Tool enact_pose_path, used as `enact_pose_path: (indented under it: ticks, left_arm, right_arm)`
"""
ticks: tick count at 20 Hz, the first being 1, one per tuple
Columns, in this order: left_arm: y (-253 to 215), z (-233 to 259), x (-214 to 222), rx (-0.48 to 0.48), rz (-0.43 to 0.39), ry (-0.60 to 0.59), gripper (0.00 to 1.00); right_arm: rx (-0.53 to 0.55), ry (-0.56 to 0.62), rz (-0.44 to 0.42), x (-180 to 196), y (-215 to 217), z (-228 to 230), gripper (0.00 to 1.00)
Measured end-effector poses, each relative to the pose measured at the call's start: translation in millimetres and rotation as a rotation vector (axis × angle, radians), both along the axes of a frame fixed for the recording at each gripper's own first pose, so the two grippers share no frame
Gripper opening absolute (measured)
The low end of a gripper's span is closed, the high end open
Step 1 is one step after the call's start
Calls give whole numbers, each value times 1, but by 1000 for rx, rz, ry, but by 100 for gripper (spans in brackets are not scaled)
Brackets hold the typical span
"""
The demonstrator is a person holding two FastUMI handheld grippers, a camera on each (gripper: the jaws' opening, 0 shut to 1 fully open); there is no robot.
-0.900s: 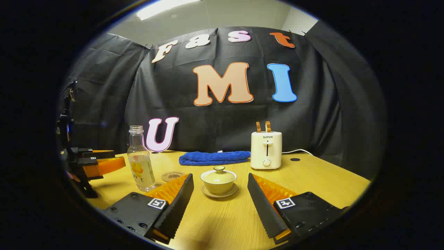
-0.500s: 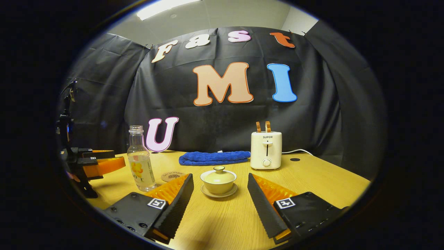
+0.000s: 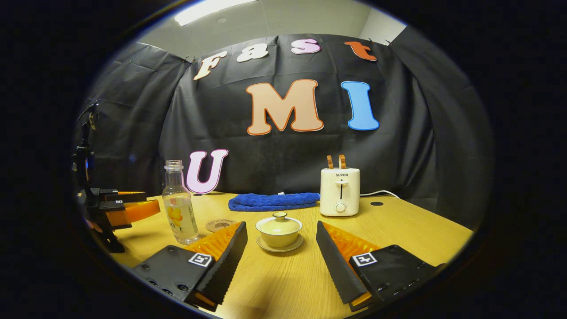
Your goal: Open the teacup lid with one hand, grasp the water bottle and pour water into the teacup with the other hand; after pouring, place the water bottle on the coaster and then close the teacup lid.
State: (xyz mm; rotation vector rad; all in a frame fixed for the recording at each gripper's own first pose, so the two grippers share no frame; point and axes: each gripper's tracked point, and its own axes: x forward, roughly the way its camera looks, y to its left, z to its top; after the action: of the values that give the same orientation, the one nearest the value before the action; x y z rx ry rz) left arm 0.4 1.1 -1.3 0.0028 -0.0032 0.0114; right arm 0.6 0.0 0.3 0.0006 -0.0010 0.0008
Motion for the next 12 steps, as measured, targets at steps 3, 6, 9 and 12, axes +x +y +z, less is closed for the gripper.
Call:
enact_pose_path:
  ticks: [3,6,9,12]
  left_arm:
    - [0,0,0,0,3,0,95]
    - [0,0,0,0,3,0,93]
    - [0,0,0,0,3,-2,95]
    - [1,0,0,1,3,-3,95]
  right_arm:
    - [0,0,-4,0,-1,0,96]
    - [1,0,10,0,2,0,98]
    - [2,12,54,6,7,-2,96]
    - [3,26,58,18,6,-5,98]
